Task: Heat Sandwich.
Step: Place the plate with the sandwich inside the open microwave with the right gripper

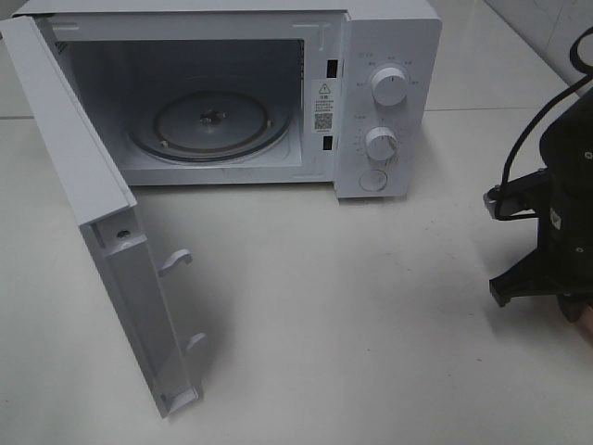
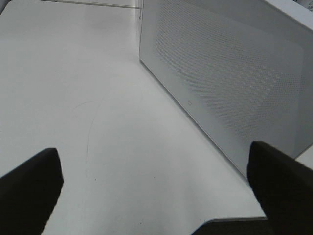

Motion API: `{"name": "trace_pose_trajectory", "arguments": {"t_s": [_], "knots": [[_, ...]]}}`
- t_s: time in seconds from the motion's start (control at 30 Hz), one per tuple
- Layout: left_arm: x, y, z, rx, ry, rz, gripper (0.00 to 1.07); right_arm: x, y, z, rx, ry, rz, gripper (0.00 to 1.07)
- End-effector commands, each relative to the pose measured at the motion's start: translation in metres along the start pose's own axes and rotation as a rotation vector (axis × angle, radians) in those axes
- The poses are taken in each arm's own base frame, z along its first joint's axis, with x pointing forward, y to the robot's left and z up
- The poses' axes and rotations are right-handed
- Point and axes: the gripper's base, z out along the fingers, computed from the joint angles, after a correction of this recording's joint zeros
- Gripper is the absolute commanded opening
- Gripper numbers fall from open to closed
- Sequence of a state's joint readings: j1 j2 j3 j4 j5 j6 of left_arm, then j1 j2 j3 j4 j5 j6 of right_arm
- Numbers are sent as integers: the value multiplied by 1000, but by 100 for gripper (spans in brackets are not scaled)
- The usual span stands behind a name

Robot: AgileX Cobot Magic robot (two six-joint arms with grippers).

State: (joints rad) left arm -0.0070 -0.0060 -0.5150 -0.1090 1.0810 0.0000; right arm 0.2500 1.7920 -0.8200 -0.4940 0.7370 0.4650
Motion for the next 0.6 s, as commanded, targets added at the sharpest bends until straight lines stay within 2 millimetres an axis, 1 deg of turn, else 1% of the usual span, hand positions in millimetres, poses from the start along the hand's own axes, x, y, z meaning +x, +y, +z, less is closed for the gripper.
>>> {"name": "trace_pose_trajectory", "arguments": {"t_s": [0.03,0.1,0.27,0.5,0.6], "knots": [[0,-1,-2,3,-31,-3,97,3,4,-6,49,-5,-30,0],[0,-1,-2,3,-31,-3,97,4,9,-9,69,-6,-58,0],[0,-1,-2,3,-31,-3,97,6,14,-13,127,-7,-85,0],[0,-1,-2,3,-31,-3,97,9,25,-19,153,-8,-135,0],[0,-1,-2,3,-31,-3,97,12,31,-28,160,-31,-159,0]]}}
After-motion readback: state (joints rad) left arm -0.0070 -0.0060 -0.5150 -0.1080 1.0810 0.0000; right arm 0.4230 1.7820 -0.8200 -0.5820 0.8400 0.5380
